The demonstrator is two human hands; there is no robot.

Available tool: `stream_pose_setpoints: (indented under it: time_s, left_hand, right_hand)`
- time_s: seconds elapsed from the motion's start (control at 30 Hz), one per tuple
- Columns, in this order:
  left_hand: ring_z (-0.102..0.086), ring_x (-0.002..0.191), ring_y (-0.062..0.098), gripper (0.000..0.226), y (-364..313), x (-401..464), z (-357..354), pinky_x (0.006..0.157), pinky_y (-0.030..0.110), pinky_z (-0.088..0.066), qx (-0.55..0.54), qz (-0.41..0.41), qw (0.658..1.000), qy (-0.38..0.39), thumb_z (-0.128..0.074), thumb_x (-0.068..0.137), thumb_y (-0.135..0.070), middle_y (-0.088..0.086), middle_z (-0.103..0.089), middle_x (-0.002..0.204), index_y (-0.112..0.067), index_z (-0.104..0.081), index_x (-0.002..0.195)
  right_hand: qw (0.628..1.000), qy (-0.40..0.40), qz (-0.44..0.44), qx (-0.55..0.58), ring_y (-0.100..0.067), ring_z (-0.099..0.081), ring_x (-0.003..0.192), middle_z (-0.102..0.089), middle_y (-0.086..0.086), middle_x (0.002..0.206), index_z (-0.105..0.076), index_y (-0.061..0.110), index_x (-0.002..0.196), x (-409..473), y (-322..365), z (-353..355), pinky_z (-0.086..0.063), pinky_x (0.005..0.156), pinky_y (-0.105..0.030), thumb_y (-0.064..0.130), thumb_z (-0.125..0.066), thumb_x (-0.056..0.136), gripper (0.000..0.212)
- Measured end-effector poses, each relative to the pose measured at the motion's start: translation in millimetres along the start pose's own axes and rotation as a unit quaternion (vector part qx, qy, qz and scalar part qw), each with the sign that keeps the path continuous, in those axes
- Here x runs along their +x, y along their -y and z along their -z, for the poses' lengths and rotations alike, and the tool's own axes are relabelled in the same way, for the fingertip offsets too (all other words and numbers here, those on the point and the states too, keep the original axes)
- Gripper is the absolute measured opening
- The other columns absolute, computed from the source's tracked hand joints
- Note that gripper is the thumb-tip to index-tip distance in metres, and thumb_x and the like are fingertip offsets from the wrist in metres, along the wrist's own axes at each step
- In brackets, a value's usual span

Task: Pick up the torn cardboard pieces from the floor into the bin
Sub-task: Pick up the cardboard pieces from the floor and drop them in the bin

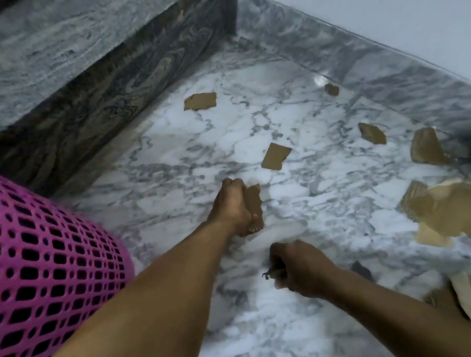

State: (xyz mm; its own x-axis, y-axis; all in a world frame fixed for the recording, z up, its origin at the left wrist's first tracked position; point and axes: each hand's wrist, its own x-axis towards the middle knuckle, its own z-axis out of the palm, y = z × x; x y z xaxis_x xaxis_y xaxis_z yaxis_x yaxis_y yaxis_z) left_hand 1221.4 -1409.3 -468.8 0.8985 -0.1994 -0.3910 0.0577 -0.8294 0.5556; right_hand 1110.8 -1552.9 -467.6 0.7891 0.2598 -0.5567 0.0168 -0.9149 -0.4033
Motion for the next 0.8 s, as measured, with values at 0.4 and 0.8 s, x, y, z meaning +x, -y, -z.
stream_pose_setpoints:
  time_s: [0.4, 0.8]
  left_hand:
    - [-0.056, 0.104, 0.026, 0.048, -0.7, 38.8, 20.6, 0.076, 0.029, -0.046, -0.01, 0.076, 0.994, 0.077, -0.076, 0.075, -0.015, 0.009, -0.057, 0.119, -0.012, -0.052, 0.117]
    - [-0.04, 0.128, 0.033, 0.059, -1.1, 135.0, 87.7, 0.101, 0.033, -0.037, 0.093, 0.076, 0.993, -0.013, -0.064, 0.088, -0.026, 0.02, -0.039, 0.138, -0.001, -0.039, 0.135]
  right_hand:
    - [0.986, -0.1, -0.113, 0.071, -0.031, -0.056, 0.102, -0.055, -0.014, 0.127, -0.037, 0.012, 0.134, 112.5, -44.9, 132.5, -0.047, 0.087, -0.04, 0.019, -0.051, 0.096, 0.041]
    - [0.976, -0.156, -0.149, 0.006, -0.033, -0.032, 0.124, -0.033, -0.012, 0.133, -0.043, 0.011, 0.125, 158.8, -40.9, 133.3, -0.032, 0.099, -0.044, 0.039, -0.071, 0.08, 0.06]
